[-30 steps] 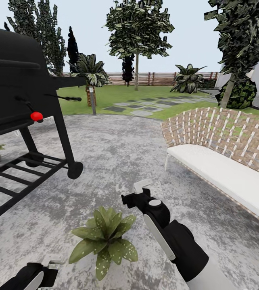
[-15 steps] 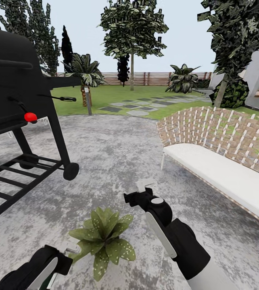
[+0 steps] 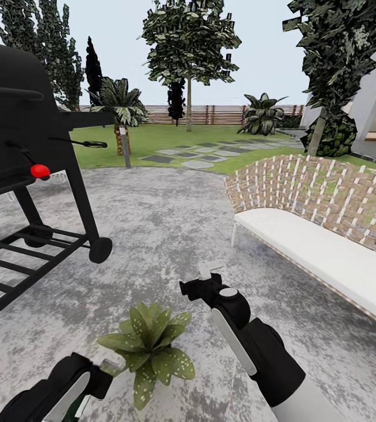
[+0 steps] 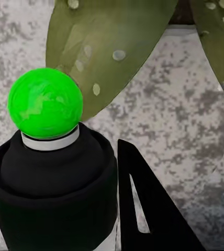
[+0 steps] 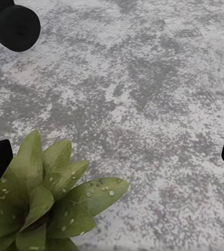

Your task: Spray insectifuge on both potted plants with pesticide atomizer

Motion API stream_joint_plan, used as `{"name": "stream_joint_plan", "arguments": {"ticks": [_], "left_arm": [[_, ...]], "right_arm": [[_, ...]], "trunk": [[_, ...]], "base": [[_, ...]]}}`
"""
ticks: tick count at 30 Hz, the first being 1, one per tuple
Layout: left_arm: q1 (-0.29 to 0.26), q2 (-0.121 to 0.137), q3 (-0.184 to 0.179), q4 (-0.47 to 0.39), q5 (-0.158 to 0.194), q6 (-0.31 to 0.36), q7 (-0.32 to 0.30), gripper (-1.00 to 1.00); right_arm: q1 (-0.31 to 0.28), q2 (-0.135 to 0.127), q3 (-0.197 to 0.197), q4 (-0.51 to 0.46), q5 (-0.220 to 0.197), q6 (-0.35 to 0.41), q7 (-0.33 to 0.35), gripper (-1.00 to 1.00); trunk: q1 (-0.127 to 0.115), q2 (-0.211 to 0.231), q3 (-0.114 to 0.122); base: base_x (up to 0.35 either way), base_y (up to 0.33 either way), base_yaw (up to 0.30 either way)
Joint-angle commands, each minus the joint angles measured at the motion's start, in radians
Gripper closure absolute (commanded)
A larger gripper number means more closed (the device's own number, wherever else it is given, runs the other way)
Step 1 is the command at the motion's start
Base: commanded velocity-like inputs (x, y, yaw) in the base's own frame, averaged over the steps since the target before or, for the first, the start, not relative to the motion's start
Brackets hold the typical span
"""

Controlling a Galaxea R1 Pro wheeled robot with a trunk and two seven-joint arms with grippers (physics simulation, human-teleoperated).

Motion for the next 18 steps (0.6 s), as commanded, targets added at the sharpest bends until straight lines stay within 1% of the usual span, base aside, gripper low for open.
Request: {"name": "stream_joint_plan", "arguments": {"ticks": [1,3,5,8,10,14,18], "left_arm": [[-0.002,-0.001,0.001,-0.01,-0.003,0.032,0.001,1.0],[-0.008,-0.002,0.001,-0.015,-0.002,0.052,0.001,1.0],[-0.012,-0.002,0.001,-0.017,0.0,0.057,0.0,1.0],[-0.031,-0.002,0.001,-0.016,-0.001,0.057,-0.042,1.0],[-0.044,-0.003,0.0,-0.017,-0.002,0.057,-0.052,1.0],[-0.067,-0.022,0.0,-0.014,-0.002,0.057,-0.055,1.0],[-0.068,-0.024,0.0,-0.006,-0.001,0.057,-0.055,1.0]], "right_arm": [[0.0,0.0,0.0,0.0,0.0,0.0,0.0,-1.0],[0.0,0.0,0.0,0.0,0.0,0.0,0.0,-1.0],[0.0,0.0,0.0,0.0,0.0,0.0,0.0,-1.0],[0.0,-0.001,0.0,0.0,-0.001,0.0,0.0,-1.0],[0.0,-0.001,0.0,0.0,0.0,0.0,0.0,-1.0],[0.0,-0.001,-0.001,0.0,0.0,-0.001,0.0,-1.0],[0.0,-0.001,0.0,0.0,0.0,-0.002,0.0,-1.0]], "trunk": [[0.0,0.0,0.0],[0.0,0.0,0.0],[0.0,0.0,0.0],[0.0,0.0,0.0],[0.0,0.0,0.0],[0.0,0.0,0.0],[0.0,0.0,0.0]], "base": [[0.0,0.0,0.0],[0.0,0.0,0.0],[0.0,0.0,0.0],[0.0,0.0,0.0],[0.0,0.0,0.0],[0.0,0.0,0.0],[0.0,0.0,0.0]]}}
